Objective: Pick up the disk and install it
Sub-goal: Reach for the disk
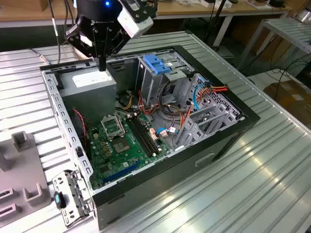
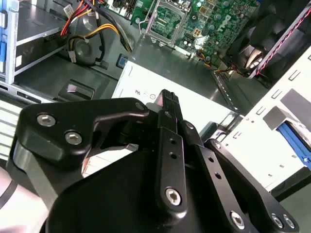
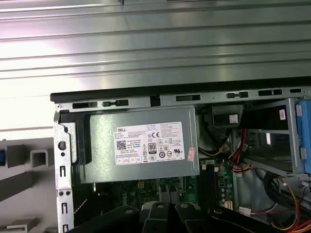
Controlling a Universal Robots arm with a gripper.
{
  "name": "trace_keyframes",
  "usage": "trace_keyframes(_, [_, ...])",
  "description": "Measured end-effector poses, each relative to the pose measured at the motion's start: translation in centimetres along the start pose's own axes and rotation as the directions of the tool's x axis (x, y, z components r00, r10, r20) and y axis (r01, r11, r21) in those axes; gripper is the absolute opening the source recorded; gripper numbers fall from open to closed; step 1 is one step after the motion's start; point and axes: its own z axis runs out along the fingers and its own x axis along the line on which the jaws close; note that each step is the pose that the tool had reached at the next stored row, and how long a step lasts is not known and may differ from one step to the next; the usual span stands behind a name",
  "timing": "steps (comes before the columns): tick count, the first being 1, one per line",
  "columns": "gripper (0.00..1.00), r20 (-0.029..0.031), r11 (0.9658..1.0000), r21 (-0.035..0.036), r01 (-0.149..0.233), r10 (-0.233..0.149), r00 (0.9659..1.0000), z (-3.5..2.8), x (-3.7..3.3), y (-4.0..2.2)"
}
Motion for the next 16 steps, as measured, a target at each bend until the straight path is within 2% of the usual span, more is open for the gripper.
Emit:
trace_keyframes(7, [0.1, 0.0, 1.0, 0.0, 0.0, 0.0, 1.0, 0.0, 0.04, 0.0])
trace_keyframes(16, [0.1, 0.0, 1.0, -0.0001, 0.0, 0.0, 1.0, -0.01, 0.51, -0.04])
